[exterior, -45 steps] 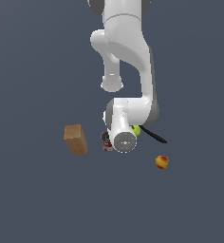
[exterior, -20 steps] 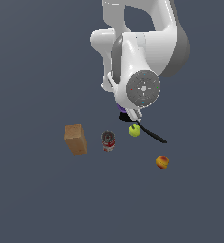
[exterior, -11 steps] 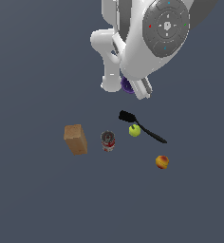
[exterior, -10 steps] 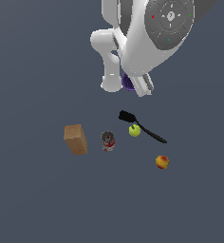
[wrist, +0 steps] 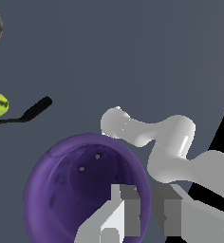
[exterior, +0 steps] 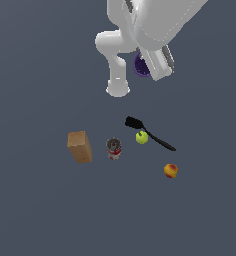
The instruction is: Pick up a designated object from a clutter of objects.
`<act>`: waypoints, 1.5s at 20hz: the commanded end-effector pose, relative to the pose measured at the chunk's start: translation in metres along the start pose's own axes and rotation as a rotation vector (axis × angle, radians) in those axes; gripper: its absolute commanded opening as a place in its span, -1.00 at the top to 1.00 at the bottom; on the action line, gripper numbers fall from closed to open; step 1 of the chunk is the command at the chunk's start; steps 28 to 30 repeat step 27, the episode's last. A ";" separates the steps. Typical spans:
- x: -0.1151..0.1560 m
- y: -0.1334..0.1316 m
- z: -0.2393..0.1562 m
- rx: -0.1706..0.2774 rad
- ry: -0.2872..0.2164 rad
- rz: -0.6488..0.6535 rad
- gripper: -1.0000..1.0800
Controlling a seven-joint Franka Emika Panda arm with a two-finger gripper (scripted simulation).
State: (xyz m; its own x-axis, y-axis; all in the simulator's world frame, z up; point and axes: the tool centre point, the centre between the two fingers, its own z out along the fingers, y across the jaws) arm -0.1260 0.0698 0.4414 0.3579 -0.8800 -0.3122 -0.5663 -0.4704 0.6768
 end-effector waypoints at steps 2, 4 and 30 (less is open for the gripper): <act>-0.007 0.009 -0.009 -0.002 -0.001 0.001 1.00; -0.009 0.012 -0.013 -0.002 -0.002 0.001 1.00; -0.033 0.021 -0.036 -0.002 -0.002 0.001 1.00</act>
